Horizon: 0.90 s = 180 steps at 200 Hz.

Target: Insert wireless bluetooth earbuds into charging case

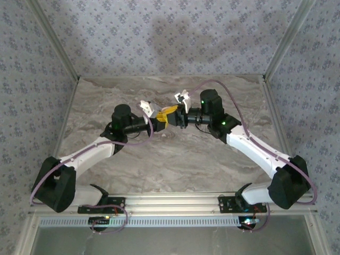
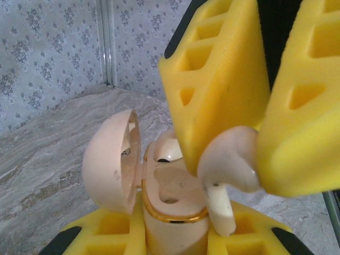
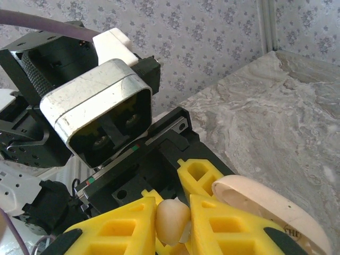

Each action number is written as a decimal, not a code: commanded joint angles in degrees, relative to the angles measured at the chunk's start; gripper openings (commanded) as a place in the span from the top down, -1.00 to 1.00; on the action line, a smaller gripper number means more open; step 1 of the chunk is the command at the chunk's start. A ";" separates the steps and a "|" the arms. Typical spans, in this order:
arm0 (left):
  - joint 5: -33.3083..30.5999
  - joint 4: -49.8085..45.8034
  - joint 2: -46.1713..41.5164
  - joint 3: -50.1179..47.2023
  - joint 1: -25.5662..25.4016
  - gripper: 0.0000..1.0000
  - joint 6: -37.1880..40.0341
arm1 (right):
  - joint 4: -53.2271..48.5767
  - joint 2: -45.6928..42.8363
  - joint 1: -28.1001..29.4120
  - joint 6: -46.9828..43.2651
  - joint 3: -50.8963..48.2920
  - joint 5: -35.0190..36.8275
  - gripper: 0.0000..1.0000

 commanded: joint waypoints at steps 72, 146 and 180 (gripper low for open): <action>-5.27 1.67 -4.54 -2.22 -2.80 0.66 10.18 | 2.71 -3.16 -0.63 -0.58 1.05 1.63 0.51; -5.97 3.14 -5.35 -2.64 -3.05 0.66 9.13 | 4.41 -3.02 0.11 -0.75 -1.19 2.61 0.51; -6.30 4.99 -5.11 -2.39 -3.08 0.66 6.78 | 6.22 -2.05 0.70 0.34 -1.51 2.09 0.51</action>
